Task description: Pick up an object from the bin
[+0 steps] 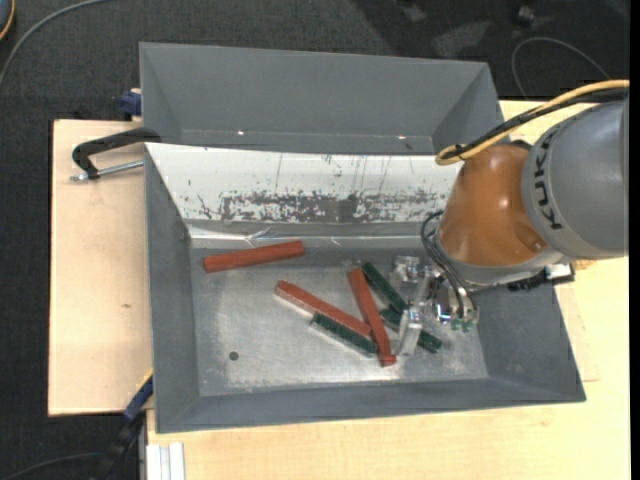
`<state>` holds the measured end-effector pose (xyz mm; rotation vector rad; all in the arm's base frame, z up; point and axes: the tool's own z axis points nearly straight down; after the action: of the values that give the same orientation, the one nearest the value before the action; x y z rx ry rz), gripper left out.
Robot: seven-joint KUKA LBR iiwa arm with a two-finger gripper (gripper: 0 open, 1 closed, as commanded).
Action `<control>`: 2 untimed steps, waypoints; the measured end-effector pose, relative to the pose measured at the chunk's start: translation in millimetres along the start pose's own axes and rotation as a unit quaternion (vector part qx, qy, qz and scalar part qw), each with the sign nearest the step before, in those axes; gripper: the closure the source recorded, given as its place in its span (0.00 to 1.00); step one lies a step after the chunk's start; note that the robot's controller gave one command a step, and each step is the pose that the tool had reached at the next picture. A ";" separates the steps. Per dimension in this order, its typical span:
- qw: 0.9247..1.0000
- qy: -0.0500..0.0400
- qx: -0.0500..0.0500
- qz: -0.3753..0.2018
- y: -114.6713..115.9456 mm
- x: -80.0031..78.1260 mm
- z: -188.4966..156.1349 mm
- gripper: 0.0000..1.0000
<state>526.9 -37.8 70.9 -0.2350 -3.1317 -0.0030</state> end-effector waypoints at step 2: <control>0.973 0.000 -0.001 -0.231 23.6 26.3 0.6 0.00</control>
Offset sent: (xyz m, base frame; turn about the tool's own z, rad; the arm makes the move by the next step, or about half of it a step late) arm 0.0173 -0.0168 -0.0009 -0.5524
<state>504.3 -10.5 70.4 0.4955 -3.1009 -0.0060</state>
